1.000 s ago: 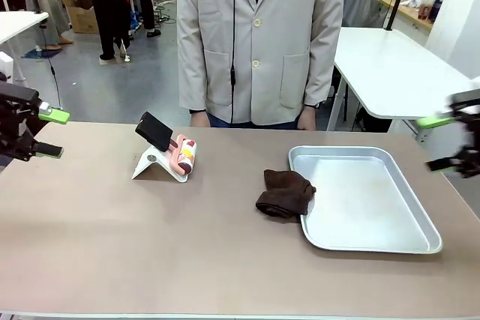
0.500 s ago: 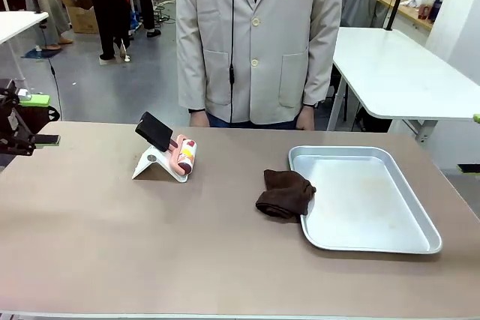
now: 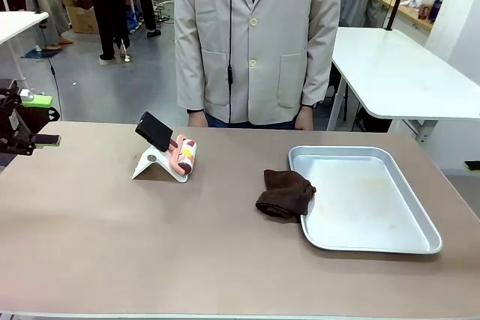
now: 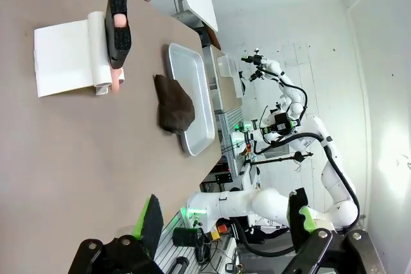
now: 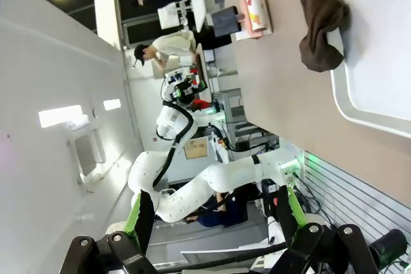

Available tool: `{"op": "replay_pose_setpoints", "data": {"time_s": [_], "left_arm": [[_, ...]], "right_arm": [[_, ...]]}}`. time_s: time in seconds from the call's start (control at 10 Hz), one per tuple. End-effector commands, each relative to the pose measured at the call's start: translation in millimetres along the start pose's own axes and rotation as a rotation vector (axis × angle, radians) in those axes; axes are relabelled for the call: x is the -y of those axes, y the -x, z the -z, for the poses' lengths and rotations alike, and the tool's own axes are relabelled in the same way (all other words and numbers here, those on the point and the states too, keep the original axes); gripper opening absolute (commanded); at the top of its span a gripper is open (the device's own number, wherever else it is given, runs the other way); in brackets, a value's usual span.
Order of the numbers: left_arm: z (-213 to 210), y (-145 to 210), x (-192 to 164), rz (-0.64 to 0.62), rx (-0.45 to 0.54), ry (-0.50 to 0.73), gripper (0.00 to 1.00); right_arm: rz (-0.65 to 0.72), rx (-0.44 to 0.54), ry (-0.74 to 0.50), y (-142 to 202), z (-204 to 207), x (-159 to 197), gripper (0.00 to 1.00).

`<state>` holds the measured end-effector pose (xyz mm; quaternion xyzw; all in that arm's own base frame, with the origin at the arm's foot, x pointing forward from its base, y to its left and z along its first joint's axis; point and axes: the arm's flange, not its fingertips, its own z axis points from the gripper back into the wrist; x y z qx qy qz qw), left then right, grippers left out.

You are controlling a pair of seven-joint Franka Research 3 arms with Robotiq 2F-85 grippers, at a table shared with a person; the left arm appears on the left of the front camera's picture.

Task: Clean the surface of the table.
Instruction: Return the Lint Roller and towel to their original positions.

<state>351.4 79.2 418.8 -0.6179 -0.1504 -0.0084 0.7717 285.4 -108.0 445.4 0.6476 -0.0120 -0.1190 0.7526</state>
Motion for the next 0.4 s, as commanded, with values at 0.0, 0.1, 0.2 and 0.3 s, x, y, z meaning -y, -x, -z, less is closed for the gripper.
{"op": "replay_pose_setpoints", "data": {"time_s": [0.0,0.1,0.2,0.3], "left_arm": [[1.7,4.4,1.6,-0.002,0.013,0.000,1.00],[1.7,4.4,1.6,-0.002,0.013,0.000,1.00],[1.7,4.4,1.6,-0.002,0.013,0.000,1.00],[1.7,4.4,1.6,-0.002,0.013,0.000,1.00]], "right_arm": [[0.013,-0.005,0.001,2.3,-1.3,-3.4,1.00],[0.013,-0.005,0.001,2.3,-1.3,-3.4,1.00],[0.013,-0.005,0.001,2.3,-1.3,-3.4,1.00],[0.013,-0.005,0.001,2.3,-1.3,-3.4,1.00]]}}
